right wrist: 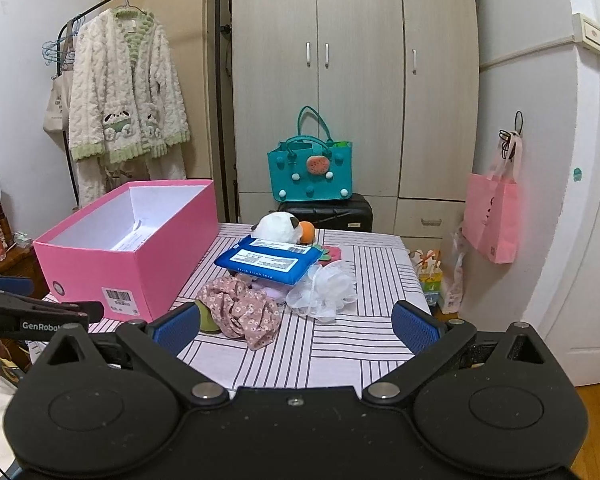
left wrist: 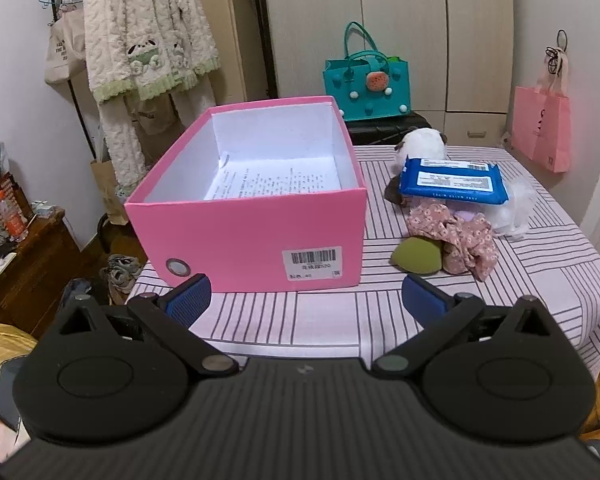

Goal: Organize soft objects

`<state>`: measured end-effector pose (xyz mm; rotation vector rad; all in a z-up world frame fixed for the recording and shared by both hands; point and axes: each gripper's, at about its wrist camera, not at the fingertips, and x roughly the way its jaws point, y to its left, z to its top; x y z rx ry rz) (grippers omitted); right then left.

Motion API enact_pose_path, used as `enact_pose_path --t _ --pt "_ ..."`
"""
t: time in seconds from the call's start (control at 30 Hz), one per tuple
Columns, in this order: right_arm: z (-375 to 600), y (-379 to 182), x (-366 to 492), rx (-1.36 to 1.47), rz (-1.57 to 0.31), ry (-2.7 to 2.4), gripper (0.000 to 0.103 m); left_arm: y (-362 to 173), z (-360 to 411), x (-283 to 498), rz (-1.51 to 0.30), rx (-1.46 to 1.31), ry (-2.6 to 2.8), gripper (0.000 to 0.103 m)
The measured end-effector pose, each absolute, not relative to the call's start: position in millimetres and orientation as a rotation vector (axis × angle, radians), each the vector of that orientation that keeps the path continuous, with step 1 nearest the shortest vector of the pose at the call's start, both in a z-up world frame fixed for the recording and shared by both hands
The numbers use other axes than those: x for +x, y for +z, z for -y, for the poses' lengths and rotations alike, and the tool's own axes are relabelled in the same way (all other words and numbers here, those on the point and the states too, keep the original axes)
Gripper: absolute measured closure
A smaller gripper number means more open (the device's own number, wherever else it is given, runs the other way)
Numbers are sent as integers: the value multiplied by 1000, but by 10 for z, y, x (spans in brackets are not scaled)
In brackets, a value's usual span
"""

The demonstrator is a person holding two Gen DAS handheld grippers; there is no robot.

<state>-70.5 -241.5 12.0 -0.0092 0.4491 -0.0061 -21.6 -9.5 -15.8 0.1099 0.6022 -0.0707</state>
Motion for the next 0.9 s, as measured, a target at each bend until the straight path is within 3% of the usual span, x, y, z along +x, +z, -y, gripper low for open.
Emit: enact_pose_path --t 0.9 --pt "2415 44 -809 -25 -393 13 0 -225 104 -401 -468 83 -82 0"
